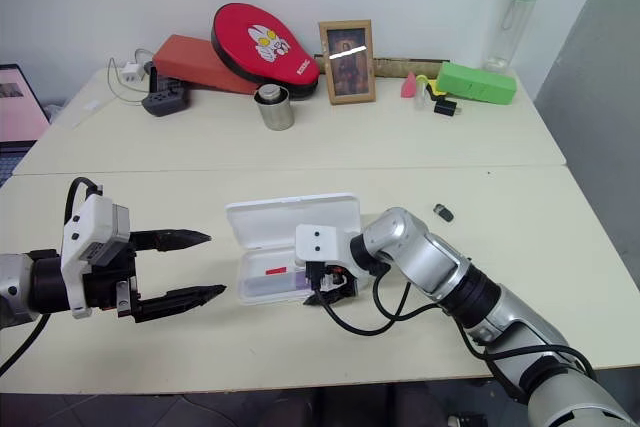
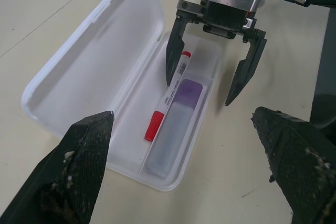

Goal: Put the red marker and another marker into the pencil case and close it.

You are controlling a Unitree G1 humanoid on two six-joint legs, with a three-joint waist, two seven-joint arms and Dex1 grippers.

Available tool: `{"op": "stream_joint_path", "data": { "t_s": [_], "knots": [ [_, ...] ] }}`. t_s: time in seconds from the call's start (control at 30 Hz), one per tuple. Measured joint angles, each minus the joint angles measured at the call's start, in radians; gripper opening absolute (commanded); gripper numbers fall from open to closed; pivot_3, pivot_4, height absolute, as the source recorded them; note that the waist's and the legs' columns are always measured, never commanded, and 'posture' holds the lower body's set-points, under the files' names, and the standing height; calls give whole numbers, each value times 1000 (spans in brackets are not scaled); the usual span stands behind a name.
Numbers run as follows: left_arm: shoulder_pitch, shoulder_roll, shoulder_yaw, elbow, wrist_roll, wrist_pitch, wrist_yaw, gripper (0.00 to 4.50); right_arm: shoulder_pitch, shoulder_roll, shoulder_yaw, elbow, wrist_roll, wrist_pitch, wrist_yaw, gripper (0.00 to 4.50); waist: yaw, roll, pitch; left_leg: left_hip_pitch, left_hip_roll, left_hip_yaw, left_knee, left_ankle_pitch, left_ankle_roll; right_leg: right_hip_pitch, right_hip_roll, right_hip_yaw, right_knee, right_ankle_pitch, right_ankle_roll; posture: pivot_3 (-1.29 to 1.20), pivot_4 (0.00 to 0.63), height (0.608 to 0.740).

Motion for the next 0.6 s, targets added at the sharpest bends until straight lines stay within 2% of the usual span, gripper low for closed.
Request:
{"op": "stream_joint_path", "data": {
  "t_s": [0.17, 0.3, 0.47, 0.6],
  "knots": [
    [-7, 0, -15, 0, 0, 0, 2, 4500, 1, -7, -53, -49, 35, 26, 11, 4436, 0, 0, 0, 0, 0, 0, 0, 0, 0, 0, 0, 0, 0, 0, 0, 0, 150, 740],
    [-71, -11, -67, -2, -6, -2, 28, 4500, 71, -68, -185, -195, 131, 113, 15, 4436, 8, 0, 0, -1, -1, -1, 0, 0, 0, 1, -1, 0, -1, 0, 0, 0, 150, 740],
    [-209, -97, -210, 1, -19, -11, 91, 4500, 218, -219, -418, -279, 200, 249, -61, 4436, 21, 0, 0, -1, -3, 1, 1, 0, 0, 1, -1, 0, -1, 1, 1, 0, 150, 740],
    [-351, -206, -347, 24, -12, -28, 150, 4500, 242, -292, -547, -287, 216, 344, -139, 4436, 13, 0, 0, 0, -2, 2, 0, 0, 0, 1, 0, 1, 0, 1, 1, 0, 150, 740]
  ]
}}
